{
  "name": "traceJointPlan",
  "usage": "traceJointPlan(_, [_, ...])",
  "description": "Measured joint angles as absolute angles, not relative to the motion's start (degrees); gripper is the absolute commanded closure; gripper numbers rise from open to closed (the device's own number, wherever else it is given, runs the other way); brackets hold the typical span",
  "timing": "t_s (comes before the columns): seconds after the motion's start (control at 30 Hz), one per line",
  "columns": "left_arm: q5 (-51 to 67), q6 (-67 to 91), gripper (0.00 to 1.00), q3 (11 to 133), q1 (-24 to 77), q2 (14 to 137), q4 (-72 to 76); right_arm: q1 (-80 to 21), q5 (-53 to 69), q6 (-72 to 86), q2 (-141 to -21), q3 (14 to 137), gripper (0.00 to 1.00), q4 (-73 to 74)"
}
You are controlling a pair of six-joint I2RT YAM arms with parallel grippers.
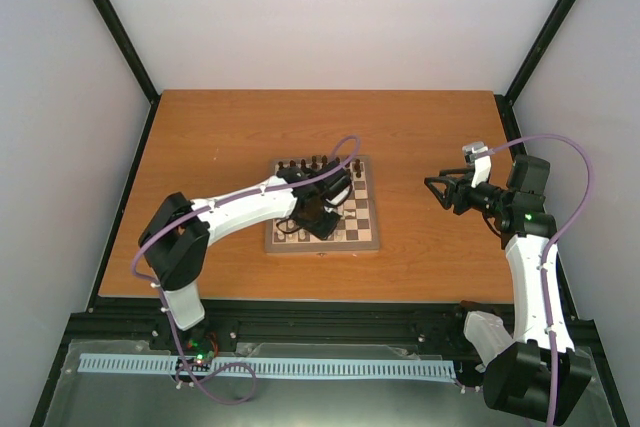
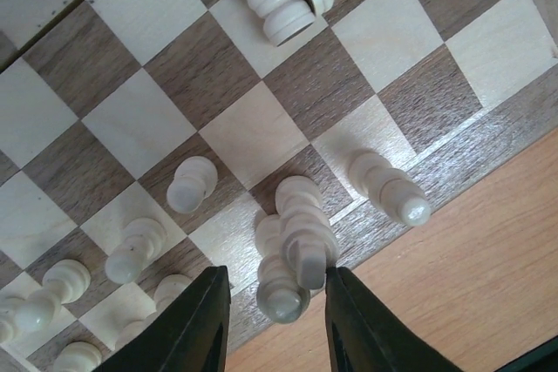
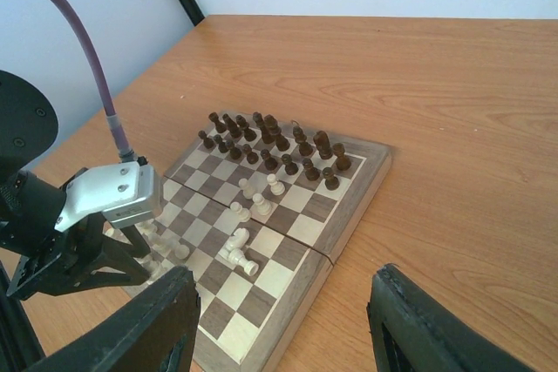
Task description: Set up the chess pieces on the board
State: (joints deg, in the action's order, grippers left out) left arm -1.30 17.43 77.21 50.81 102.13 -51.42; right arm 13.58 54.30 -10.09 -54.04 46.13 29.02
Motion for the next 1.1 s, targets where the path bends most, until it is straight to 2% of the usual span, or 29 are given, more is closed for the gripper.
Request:
traceJointPlan(0.2, [-2.52, 17.28, 0.68, 75.33, 50.92, 100.31, -50.02, 13.58, 54.46, -10.09, -54.04, 46.13, 0.46, 29.02])
traceJointPlan(0.27, [-2.87, 17.21, 0.62, 73.8, 50.98, 98.78, -48.8, 13.58, 54.48, -10.09, -54.04, 46.13, 0.46, 29.02])
traceJointPlan(0.37, [-2.76, 16.36, 0.61, 71.07, 51.09, 95.44, -47.31, 13.58, 54.5, -10.07, -54.04, 46.13, 0.46, 29.02])
traceJointPlan(1.1, [-4.21, 14.31, 0.77, 69.82, 52.58, 97.67, -43.64, 13.58, 54.54, -10.11, -54.04, 46.13, 0.46, 29.21])
